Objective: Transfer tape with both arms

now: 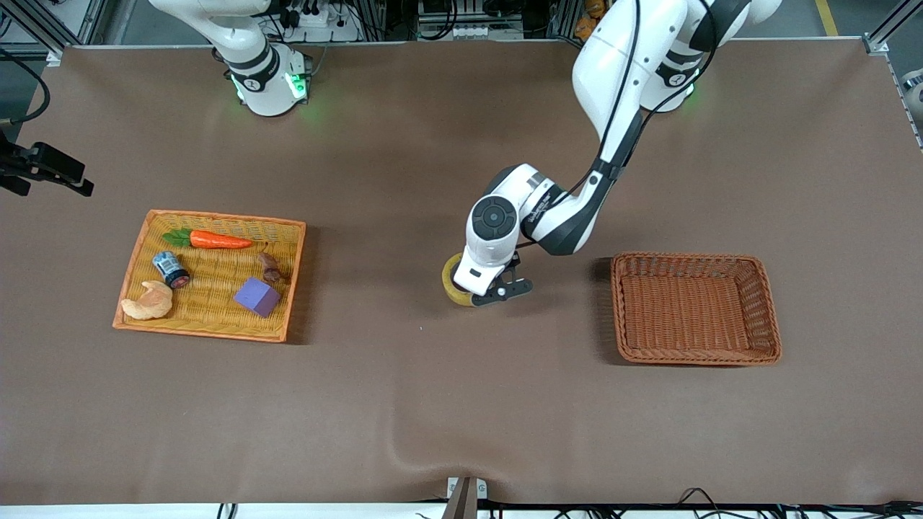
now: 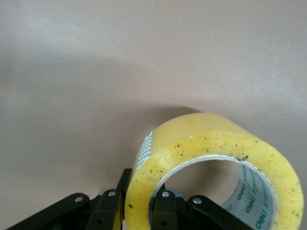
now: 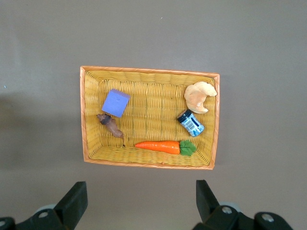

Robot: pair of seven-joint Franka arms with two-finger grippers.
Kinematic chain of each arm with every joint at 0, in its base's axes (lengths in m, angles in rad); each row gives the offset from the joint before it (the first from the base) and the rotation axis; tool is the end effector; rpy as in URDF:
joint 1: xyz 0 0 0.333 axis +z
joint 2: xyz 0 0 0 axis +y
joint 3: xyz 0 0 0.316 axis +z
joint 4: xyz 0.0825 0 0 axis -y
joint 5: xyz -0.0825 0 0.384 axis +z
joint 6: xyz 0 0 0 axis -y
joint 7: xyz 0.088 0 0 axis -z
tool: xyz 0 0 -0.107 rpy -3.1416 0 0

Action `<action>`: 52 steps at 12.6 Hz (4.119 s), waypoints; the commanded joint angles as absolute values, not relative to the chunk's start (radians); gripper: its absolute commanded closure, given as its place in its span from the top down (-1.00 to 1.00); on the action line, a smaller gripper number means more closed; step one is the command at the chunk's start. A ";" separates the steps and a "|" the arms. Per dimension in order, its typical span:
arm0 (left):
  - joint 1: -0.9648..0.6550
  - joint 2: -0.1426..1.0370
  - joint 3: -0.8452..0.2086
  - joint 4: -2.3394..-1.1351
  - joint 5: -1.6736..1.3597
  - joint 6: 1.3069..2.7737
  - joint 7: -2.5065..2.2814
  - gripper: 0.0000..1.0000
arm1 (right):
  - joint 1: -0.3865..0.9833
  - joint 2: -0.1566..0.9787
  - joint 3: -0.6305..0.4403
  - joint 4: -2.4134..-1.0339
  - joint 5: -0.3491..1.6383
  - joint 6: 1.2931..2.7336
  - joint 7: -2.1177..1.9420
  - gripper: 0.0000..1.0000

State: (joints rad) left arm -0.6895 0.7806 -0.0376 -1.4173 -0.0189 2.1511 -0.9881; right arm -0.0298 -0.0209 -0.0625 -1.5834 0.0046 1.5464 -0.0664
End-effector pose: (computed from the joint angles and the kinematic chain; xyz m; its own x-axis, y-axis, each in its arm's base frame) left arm 0.5433 -0.4775 0.2302 0.9586 0.2782 -0.0606 0.2778 -0.9605 -0.0161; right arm 0.5431 -0.0502 0.6279 0.9995 -0.0257 -0.0157 -0.0259 -0.9996 -0.0070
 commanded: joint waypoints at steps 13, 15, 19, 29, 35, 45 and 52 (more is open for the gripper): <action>-0.290 0.468 0.077 -1.674 0.006 2.035 -1.154 -1.00 | -0.018 -0.014 -0.075 -1.591 -0.002 1.548 -0.063 1.00; -0.290 0.446 0.081 -1.767 0.009 2.098 -1.141 -1.00 | -0.025 -0.014 -0.075 -1.580 -0.002 1.542 -0.063 1.00; -0.246 0.417 0.080 -1.856 0.043 2.144 -1.141 -1.00 | -0.026 -0.014 -0.077 -1.565 -0.002 1.543 -0.064 1.00; -0.141 0.380 0.080 -2.014 0.045 2.335 -1.109 -0.42 | -0.023 0.002 -0.078 -1.548 0.000 1.551 -0.063 1.00; -0.130 0.345 0.075 -2.014 0.044 2.338 -1.039 1.00 | -0.028 0.011 -0.077 -1.548 0.021 1.554 -0.063 1.00; -0.140 0.098 0.031 -1.938 0.043 2.152 -0.534 1.00 | -0.028 0.020 -0.078 -1.526 0.020 1.548 -0.063 1.00; -0.129 0.044 0.006 -1.647 0.032 1.725 -0.077 1.00 | -0.029 0.023 -0.078 -1.489 0.020 1.543 -0.064 1.00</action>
State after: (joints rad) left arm -0.1333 0.0261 0.0130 -1.7546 0.0209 1.8494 -0.1363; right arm -0.0269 0.0083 -0.0771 -1.5147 0.0092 1.5610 -0.0660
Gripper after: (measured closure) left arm 0.000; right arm 0.000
